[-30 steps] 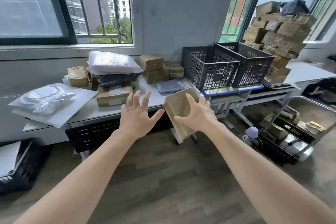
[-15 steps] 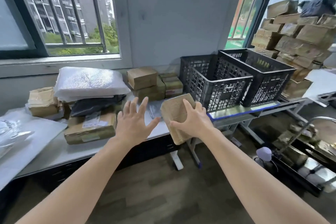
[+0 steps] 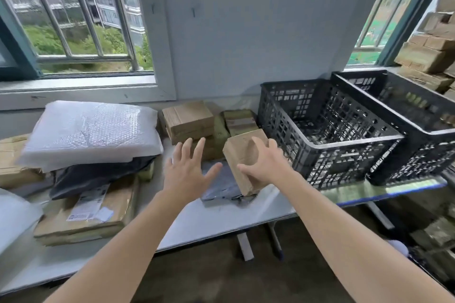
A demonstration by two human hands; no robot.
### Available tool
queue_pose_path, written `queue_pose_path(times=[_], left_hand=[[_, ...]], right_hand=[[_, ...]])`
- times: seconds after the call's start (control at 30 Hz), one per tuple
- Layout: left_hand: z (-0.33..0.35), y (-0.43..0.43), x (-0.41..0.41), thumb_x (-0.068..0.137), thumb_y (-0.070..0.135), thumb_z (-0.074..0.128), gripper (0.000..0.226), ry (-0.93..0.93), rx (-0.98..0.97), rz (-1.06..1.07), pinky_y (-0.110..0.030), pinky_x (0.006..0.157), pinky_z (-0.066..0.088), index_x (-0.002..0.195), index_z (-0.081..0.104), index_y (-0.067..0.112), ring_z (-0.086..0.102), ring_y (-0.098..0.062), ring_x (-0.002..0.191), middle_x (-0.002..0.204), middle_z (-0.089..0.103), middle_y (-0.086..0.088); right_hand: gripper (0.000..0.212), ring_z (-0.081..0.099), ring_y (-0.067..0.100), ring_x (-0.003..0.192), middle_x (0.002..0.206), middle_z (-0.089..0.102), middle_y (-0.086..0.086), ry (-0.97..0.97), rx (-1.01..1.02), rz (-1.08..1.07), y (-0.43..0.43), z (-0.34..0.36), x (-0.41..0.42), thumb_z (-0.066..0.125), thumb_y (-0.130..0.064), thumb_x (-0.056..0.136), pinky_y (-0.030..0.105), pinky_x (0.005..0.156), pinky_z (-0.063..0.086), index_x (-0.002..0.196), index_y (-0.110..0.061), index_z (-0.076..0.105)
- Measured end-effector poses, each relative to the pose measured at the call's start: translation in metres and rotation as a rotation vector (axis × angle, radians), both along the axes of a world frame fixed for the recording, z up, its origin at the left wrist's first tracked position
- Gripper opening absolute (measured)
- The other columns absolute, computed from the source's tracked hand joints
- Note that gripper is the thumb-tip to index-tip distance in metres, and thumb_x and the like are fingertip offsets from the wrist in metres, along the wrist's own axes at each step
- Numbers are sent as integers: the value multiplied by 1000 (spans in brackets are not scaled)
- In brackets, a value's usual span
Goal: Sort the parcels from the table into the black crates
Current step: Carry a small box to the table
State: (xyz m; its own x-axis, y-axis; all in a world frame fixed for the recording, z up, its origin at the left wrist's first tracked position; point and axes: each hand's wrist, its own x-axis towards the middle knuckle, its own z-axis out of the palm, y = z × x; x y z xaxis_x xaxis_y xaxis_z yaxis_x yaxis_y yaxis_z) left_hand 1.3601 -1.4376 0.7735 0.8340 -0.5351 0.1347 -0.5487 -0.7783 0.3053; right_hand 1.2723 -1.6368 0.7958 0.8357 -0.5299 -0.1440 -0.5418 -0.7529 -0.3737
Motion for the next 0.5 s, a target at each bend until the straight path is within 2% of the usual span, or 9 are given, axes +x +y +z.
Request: queue_pose_path(times=[0.2,0.33,0.5], left_hand=[[-33,-63,77,92,71,32,81,76,-4,-42,-46,120,15,157,5,31,1,-26,151,165,5,-4],[-54,-98,124,93,71,31,80,123,25,-89,-47,118,18,158,5,30,1,-26,151,165,4,-4],[-71,-128,169,94,68,34,80,197,39,-115,-46,117,23,158,5,28,4,-26,151,165,5,-4]], right_hand=[[99,28,43,139,161,6,6,95,-12,-41,-56,-26,85,63,-71,77,55,106,39,155,-38,10],[99,27,43,138,156,13,14,140,-9,-85,-83,-41,140,62,-71,78,54,106,39,156,-34,13],[97,27,41,138,155,12,14,155,16,-113,-118,-49,190,61,-69,81,51,105,42,156,-31,13]])
